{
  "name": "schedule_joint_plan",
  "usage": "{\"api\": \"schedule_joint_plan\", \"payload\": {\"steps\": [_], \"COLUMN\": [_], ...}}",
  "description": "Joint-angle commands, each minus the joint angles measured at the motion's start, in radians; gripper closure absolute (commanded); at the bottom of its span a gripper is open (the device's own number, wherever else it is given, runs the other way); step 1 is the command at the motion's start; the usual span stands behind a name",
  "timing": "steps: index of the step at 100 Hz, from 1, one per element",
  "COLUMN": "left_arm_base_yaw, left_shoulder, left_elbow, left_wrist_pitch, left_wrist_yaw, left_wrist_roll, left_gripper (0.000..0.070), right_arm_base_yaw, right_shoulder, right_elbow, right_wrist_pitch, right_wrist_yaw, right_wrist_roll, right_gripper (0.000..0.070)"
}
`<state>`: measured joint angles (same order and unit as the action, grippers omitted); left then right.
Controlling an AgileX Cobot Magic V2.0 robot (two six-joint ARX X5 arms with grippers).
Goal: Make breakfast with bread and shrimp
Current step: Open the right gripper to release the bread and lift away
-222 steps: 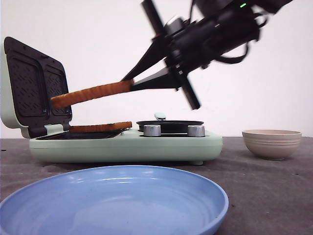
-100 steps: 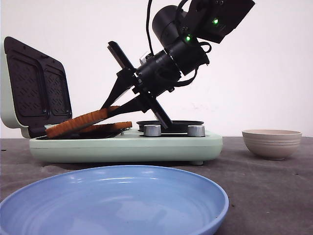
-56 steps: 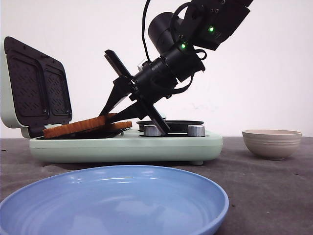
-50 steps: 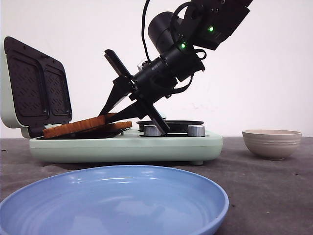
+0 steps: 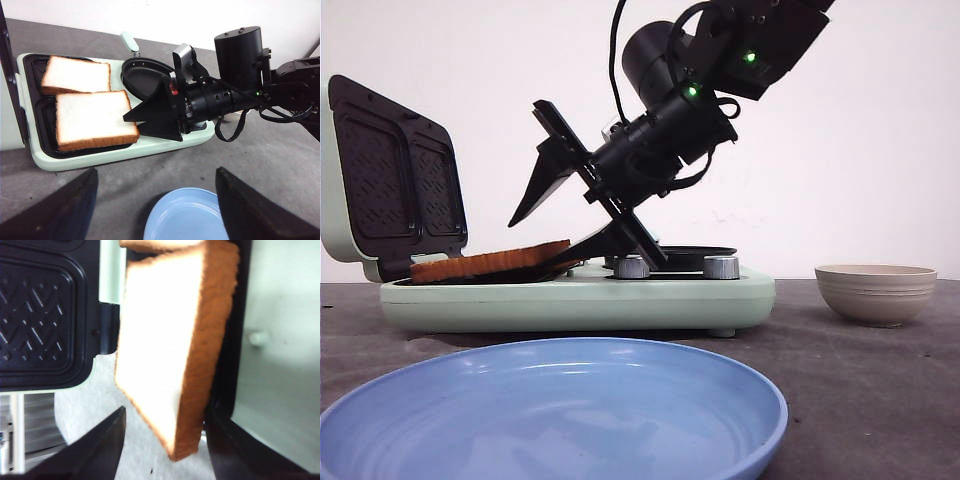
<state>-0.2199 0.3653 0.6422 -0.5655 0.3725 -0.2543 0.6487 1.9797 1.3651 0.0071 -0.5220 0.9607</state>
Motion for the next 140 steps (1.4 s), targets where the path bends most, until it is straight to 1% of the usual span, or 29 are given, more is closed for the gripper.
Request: {"api": "schedule_joint_plan", "payload": {"steps": [1,11,29,49,79,104,121,128,140], "left_arm_base_yaw": [-0.001,-0.001,-0.001,-0.001,-0.001,-0.001,-0.001,-0.001,-0.001], "left_shoulder": [0.000,0.000,0.000,0.000,0.000,0.000,0.000,0.000,0.000], "left_elbow": [0.003,0.003,0.003,0.003,0.003,0.003,0.003,0.003,0.003], "left_wrist_pitch": [0.011,0.010,0.009,0.004,0.004,0.006,0.005,0.005,0.006], "left_wrist_yaw": [0.002,0.002,0.002,0.002,0.002,-0.014,-0.020,-0.030,-0.040], "left_wrist_roll": [0.006,0.006,0.006,0.007,0.007,0.014,0.018,0.018,0.019], "left_gripper": [0.0294,0.0294,0.0294,0.0294,0.0294,0.0294,0.0294,0.0294,0.0294], "right_arm_base_yaw": [0.017,0.024,0.028,0.028,0.029,0.022,0.007,0.001,-0.011], "right_shoulder": [0.028,0.028,0.028,0.028,0.005,-0.077,-0.143,-0.174,-0.237], "right_elbow": [0.043,0.082,0.148,0.154,0.154,0.154,0.154,0.154,0.154], "right_wrist_pitch": [0.011,-0.022,-0.155,-0.256,-0.242,-0.243,-0.266,-0.291,-0.351], "right_wrist_yaw": [0.013,0.045,0.098,0.111,0.134,0.206,0.248,0.287,0.361], "right_wrist_roll": [-0.050,-0.085,-0.174,-0.256,-0.318,-0.410,-0.494,-0.536,-0.635], "right_gripper": [0.0393,0.0393,0.0393,0.0393,0.0393,0.0393,0.0394,0.0394,0.0395]}}
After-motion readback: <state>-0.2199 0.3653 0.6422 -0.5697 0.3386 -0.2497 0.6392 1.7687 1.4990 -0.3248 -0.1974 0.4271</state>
